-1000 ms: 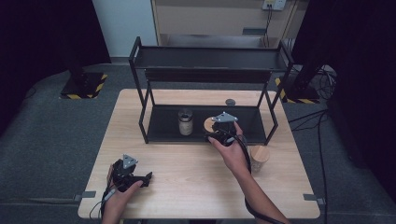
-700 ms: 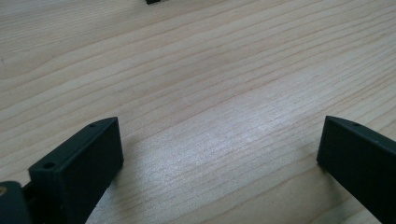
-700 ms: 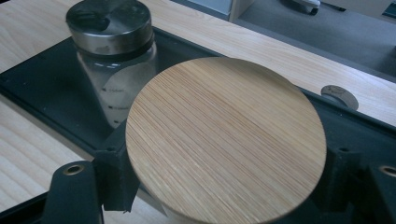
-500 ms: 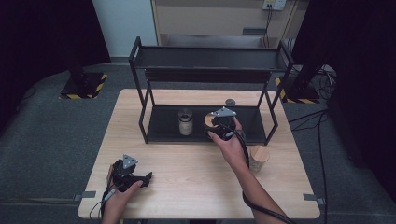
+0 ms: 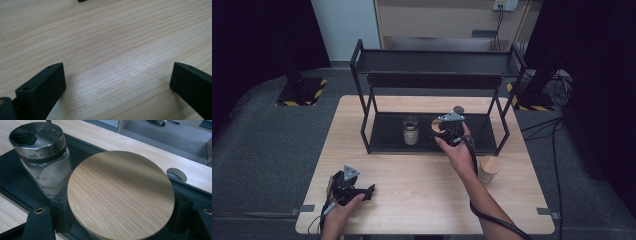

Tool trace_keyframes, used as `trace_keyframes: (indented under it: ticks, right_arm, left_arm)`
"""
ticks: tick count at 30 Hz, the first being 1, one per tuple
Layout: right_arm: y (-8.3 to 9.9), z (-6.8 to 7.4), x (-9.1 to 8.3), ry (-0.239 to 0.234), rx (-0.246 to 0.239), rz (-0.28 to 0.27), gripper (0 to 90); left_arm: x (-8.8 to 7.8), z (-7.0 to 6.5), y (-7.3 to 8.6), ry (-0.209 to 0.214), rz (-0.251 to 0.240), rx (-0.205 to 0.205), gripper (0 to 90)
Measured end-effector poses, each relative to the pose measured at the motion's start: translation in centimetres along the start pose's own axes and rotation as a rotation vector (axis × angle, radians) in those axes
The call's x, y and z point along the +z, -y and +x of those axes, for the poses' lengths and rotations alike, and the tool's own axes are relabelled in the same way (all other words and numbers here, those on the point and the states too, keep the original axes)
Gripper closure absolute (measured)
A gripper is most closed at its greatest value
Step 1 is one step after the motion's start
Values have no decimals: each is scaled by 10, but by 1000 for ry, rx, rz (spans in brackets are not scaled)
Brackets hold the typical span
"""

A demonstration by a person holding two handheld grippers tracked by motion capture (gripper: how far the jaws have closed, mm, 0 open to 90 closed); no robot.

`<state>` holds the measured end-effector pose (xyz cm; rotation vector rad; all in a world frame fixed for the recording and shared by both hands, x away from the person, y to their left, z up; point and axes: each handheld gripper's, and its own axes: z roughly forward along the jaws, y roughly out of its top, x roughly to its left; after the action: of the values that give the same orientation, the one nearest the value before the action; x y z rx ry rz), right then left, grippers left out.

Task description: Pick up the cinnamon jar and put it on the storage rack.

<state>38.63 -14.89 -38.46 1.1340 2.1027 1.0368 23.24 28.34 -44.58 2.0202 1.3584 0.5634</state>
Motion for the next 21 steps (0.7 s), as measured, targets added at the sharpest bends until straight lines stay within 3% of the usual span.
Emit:
trace_keyframes:
  ticks: [21]
  right_arm:
    - [-5,-4,16,15,31,6,256]
  left_arm:
    - [0,0,0,0,0,0,0]
